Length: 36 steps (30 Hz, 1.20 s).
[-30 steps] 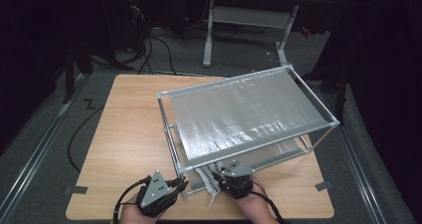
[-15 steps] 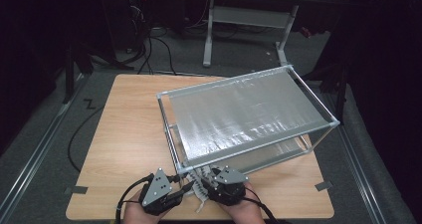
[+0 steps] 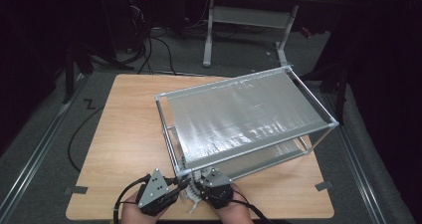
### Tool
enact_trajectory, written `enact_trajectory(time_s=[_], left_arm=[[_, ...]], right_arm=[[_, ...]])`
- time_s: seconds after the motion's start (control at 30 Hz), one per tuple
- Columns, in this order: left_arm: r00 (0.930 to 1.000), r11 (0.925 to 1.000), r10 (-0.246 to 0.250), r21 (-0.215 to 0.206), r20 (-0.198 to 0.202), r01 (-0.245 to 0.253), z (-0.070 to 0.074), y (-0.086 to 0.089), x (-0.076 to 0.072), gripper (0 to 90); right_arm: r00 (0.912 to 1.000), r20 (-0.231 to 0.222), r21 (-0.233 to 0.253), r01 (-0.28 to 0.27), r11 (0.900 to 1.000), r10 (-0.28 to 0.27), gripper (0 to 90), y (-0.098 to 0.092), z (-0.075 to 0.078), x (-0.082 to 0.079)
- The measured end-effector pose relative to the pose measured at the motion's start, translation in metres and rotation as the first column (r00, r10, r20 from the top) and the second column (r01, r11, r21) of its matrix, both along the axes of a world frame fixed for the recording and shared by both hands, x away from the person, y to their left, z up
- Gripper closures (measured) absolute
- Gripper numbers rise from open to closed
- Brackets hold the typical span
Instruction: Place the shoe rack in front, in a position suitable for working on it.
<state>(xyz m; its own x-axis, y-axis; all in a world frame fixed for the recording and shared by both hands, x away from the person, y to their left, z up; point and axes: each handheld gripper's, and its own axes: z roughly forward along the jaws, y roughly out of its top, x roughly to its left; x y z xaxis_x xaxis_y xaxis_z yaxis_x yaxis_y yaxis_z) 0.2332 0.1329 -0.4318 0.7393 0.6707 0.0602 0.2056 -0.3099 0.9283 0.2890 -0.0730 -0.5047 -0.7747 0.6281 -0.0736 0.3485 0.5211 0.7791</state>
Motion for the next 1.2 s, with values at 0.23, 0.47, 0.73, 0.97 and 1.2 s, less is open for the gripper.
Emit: enact_trajectory(time_s=[0.23, 0.47, 0.73, 0.97, 1.2], left_arm=[[0.9999, 0.9999, 0.01, 0.002, -0.011, -0.01, 0.001, -0.001, 0.0, 79.7], [0.9998, 0.9999, 0.009, 0.01, -0.017, -0.009, 0.002, -0.001, 0.0, 79.7], [0.9997, 0.9999, 0.01, 0.009, -0.022, -0.01, 0.002, 0.002, -0.001, 79.7], [0.9996, 0.9999, 0.011, 0.001, -0.027, -0.011, 0.002, 0.002, -0.001, 79.8], [0.9995, 0.9999, 0.015, 0.005, -0.026, -0.015, 0.002, 0.002, -0.002, 79.8]], right_arm=[[0.9995, 0.018, -0.021, 0.025, 0.999, -0.025, 72.1, -0.009, 0.0, 0.0], [0.9959, 0.025, -0.037, 0.088, 0.995, -0.087, 72.0, -0.034, 0.001, 0.01], [0.9706, 0.032, -0.056, 0.24, 0.969, -0.239, 71.8, -0.095, 0.002, 0.037], [0.9234, 0.049, -0.048, 0.383, 0.923, -0.381, 71.4, -0.157, 0.002, 0.06], [0.8574, 0.053, -0.038, 0.514, 0.857, -0.512, 71.2, -0.21, 0.003, 0.081]])
